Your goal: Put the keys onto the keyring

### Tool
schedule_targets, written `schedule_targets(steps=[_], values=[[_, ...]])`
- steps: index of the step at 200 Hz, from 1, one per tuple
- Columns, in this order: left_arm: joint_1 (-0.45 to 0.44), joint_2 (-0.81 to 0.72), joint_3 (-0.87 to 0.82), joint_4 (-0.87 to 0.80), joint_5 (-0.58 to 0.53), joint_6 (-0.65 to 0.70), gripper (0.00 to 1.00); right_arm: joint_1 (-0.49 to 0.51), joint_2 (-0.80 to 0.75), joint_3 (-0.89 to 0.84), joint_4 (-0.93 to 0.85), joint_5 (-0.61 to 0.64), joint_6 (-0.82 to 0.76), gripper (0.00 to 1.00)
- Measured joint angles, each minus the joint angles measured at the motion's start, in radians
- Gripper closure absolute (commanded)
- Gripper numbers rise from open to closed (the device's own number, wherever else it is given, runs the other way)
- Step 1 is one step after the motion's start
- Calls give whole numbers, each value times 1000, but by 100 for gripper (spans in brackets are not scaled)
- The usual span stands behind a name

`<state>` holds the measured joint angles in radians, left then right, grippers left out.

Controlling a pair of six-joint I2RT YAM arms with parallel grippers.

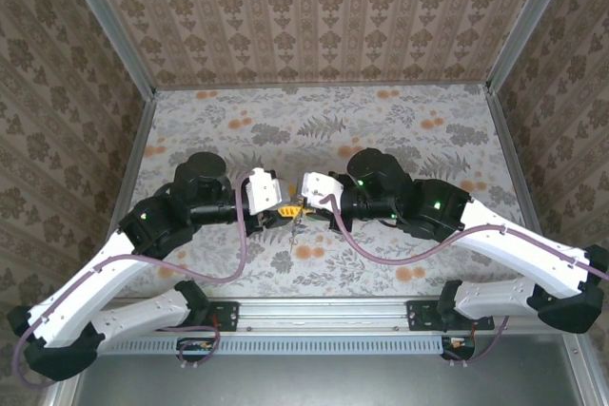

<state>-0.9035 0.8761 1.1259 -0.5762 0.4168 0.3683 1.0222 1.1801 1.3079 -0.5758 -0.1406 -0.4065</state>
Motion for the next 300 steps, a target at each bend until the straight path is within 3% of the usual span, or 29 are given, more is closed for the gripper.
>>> schedule_targets(steps=[19, 63, 74, 101, 116, 211, 235, 300], values=[[0, 2, 0, -1, -3, 9, 89, 0, 0, 0, -6, -11, -7, 100], [-6, 28, 10, -34, 19, 25, 87, -1, 0, 0, -19, -20, -11, 100], [-6, 42, 19, -45, 32, 28, 100, 0, -3, 0, -27, -21, -10, 100], [-6, 51, 22, -56, 58, 37, 100, -1, -6, 0, -44, -24, -11, 100], [-1, 39, 11, -37, 76, 28, 100, -1, -11, 0, -42, -27, -10, 94], [135, -98, -175, 328, 371, -219, 100, 4, -90, -60, 118, -103, -3, 81], [148, -113, -209, 410, 412, -273, 100, 4, -113, -84, 145, -131, -3, 83], [153, -118, -275, 606, 497, -401, 100, 4, -160, -122, 203, -164, -3, 100]])
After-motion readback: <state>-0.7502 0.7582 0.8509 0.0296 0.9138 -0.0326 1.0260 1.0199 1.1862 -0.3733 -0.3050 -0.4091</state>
